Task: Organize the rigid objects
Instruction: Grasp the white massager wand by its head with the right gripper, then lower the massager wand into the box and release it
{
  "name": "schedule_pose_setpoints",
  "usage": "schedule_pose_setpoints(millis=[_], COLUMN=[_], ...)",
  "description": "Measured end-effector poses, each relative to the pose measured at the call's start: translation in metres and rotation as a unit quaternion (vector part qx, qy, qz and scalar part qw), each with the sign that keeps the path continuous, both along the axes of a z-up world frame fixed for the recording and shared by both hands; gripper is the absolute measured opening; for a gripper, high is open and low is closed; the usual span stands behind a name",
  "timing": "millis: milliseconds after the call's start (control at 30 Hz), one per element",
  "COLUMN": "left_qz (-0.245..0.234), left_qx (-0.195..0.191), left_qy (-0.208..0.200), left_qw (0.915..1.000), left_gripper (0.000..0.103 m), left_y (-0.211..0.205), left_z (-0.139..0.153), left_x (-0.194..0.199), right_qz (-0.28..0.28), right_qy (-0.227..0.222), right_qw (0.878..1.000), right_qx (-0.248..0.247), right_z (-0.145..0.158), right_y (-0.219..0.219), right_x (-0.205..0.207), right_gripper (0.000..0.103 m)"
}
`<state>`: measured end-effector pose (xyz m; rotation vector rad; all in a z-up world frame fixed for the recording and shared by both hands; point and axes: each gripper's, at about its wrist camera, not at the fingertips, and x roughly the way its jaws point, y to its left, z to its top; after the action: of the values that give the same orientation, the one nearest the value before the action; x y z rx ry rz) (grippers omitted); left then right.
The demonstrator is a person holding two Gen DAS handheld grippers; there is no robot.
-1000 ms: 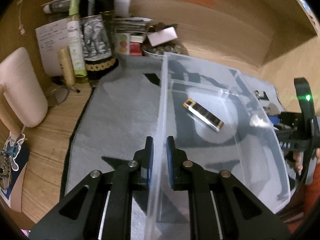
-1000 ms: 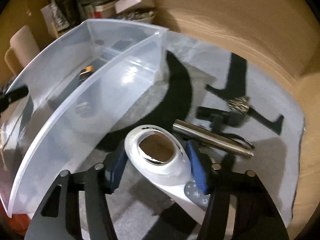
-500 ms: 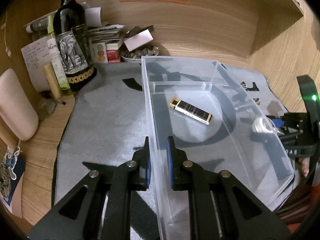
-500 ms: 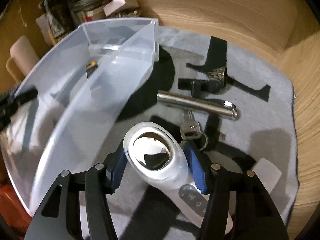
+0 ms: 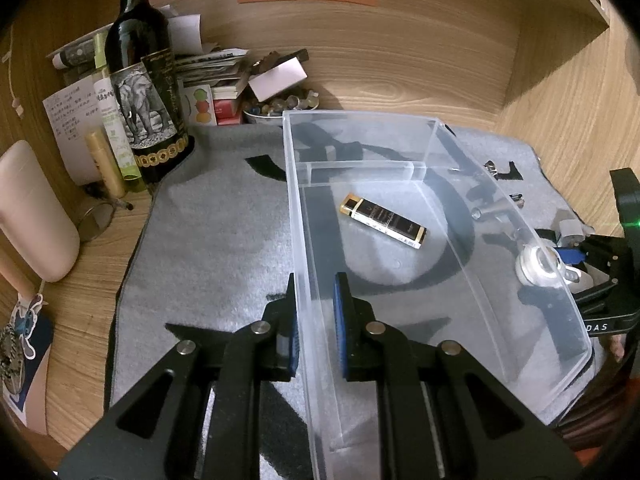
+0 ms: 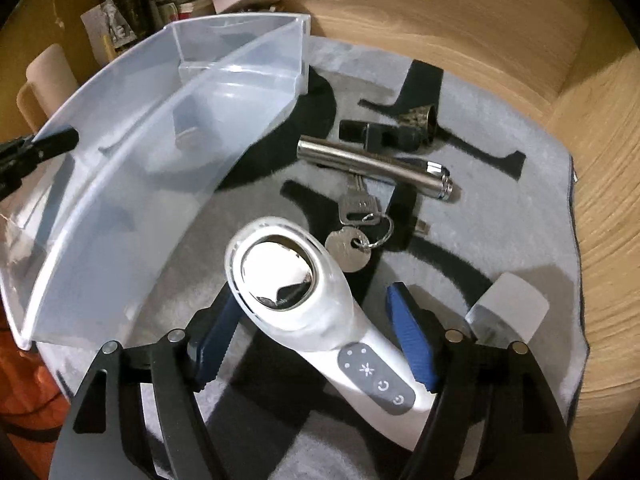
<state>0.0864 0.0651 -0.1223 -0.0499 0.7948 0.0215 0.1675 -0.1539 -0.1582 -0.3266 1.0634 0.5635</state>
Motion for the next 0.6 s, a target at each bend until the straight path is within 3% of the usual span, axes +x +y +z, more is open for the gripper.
schedule_pose_setpoints(millis=[33,133,233,433,600], left_qz=[0.0,0.001,0.0,-0.001,0.0], left_qx=[-0.001,-0.001,-0.002,-0.001,-0.003], left_qy=[0.0,0.0,0.0,-0.001,-0.014], left_qw=[1.0,1.0,1.0,1.0,0.9999], left_gripper=[0.013,0.013,0.013,0.013,0.013], left_y=[0.0,0.001,0.001,0.001,0.004], left_z=[0.0,0.0,0.0,0.001,0.007], left_x=[0.0,0.0,0.0,0.0,-0.002], right_qz=[-0.004,-0.021,-0.039,-0.085,-0.094], right_qy=[-0.002,-0.009,-0.013,-0.024,-0.063], right_qw=[1.0,1.0,0.999,0.994,0.99], right_qx=[0.004,0.012,0.033,0.068,0.09], right_z=[0.0,0.004,0.006,0.016,0.043], right_y=[-0.001,0.001,0.002,-0.007,-0.011], right_x=[-0.001,0.0,0.003,0.004,-0.004], right_gripper=[0.07,0.052,0.045,0.042,0.039])
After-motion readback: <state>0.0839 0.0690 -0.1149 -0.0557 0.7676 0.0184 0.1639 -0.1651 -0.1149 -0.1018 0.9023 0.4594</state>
